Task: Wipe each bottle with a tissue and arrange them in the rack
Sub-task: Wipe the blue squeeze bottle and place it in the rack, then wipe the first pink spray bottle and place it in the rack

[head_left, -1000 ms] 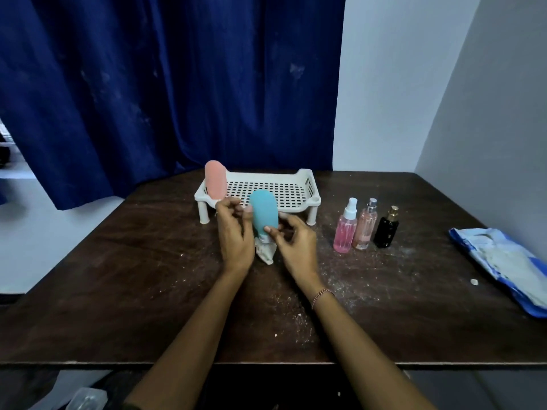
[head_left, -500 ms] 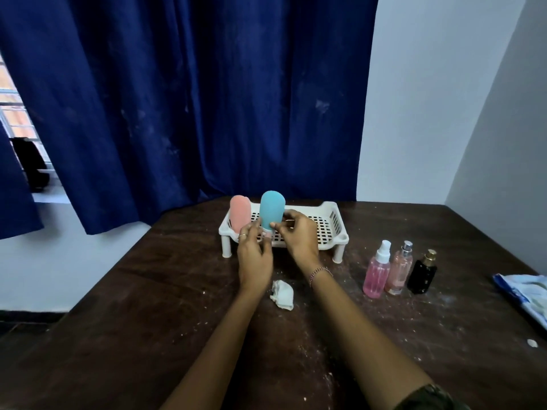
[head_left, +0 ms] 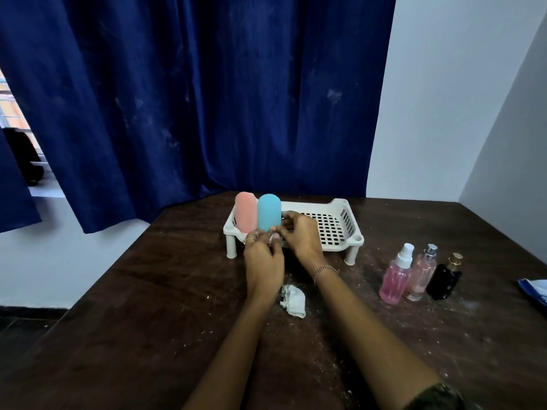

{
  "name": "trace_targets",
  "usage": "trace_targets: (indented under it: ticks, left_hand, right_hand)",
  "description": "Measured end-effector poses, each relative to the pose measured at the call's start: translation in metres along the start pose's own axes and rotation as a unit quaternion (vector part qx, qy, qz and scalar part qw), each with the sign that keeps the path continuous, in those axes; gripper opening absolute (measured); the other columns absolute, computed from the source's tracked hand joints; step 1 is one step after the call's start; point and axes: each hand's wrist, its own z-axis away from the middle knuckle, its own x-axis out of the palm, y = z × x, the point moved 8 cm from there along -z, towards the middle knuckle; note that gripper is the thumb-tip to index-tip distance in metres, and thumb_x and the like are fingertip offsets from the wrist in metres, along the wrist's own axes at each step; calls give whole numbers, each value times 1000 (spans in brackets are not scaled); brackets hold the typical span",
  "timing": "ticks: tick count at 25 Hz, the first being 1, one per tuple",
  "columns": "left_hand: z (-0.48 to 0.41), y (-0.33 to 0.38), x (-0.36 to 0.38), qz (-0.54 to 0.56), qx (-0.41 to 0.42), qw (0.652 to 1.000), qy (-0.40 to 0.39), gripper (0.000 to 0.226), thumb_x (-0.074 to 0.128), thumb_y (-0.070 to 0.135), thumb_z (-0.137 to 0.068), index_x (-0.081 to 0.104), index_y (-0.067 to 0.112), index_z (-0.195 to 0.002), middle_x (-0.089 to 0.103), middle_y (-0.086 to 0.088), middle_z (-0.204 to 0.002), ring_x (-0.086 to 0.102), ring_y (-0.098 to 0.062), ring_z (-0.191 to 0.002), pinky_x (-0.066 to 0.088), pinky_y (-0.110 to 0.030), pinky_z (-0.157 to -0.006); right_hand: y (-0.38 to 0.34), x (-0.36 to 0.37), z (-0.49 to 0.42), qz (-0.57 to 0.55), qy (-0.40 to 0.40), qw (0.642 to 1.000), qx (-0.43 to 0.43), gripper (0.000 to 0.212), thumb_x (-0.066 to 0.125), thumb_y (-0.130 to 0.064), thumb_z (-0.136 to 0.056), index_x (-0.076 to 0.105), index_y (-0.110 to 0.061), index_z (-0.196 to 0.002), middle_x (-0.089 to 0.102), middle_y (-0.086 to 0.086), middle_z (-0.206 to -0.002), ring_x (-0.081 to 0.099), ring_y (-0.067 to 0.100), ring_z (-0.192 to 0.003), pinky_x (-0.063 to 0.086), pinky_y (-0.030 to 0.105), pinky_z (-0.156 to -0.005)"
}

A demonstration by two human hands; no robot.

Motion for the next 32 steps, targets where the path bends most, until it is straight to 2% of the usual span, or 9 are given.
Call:
trace_targets:
  ticks: [4,6,9,14,16,20,23,28,32]
  left_hand:
    - [-2,1,-6,13,-17,1000,11,32,49,20,-96,63,0,-116,56,-13,-125,52,-23,-117,35,-32,-108]
    - [-5,-2,-16,36,-35,998,39,29,50,18,-95,65,1,-113,58,-11,-122,53,-23,-115,35,-26,-104]
    - [-4,2,-30,70,-39,995,67,26,51,15,-94,66,3,-112,61,-10,-119,55,-21,-114,35,-24,-101]
    - [10,29,-30,98,-18,994,40,27,50,14,-95,64,4,-115,64,-8,-119,58,-17,-111,37,-14,-91]
    - [17,42,-29,98,-10,995,33,28,49,15,-95,65,4,-115,64,-8,-118,58,-16,-109,37,-15,-90]
    - [40,75,-26,96,23,995,23,27,48,18,-96,65,4,-112,65,-8,-113,58,-16,-105,39,-19,-87]
    - [56,91,-12,94,41,995,-1,26,48,17,-96,66,3,-107,66,-10,-109,58,-17,-101,40,-23,-87]
    - [86,114,27,93,62,993,-48,26,49,16,-95,69,-1,-93,70,-15,-95,61,-25,-91,43,-32,-85]
    - [100,131,55,61,78,991,-90,25,50,13,-95,68,3,-108,69,-12,-109,61,-22,-101,38,-21,-87]
  right_hand:
    - [1,1,3,8,-2,1000,-10,42,69,-11,-81,58,-6,-122,69,10,-102,64,16,-92,47,26,-90]
    - [1,-2,5,23,-2,1000,-11,54,71,-12,-80,51,-7,-130,65,10,-115,60,17,-103,42,23,-96]
    - [-6,-16,12,27,18,999,-18,59,72,-13,-79,47,-6,-132,58,9,-124,55,15,-110,36,16,-94]
    - [-28,-47,39,-7,64,996,-63,48,70,-10,-81,54,-8,-126,63,7,-112,58,12,-98,45,22,-94]
    - [-35,-64,51,-12,87,993,-81,43,68,-10,-82,57,-9,-124,64,6,-110,58,11,-96,47,27,-94]
    - [-43,-102,78,13,117,988,-103,33,63,-8,-86,61,-9,-119,64,5,-113,59,11,-100,47,25,-93]
    - [-37,-130,95,18,157,980,-122,24,61,-5,-86,67,-9,-109,66,5,-105,61,14,-93,49,25,-87]
    - [-13,-171,116,167,217,952,-135,23,58,-2,-86,69,-8,-105,67,5,-99,51,20,-94,48,32,-80]
    - [3,-186,121,262,189,942,-93,49,75,4,-68,62,-3,-115,64,8,-108,47,22,-103,43,25,-83]
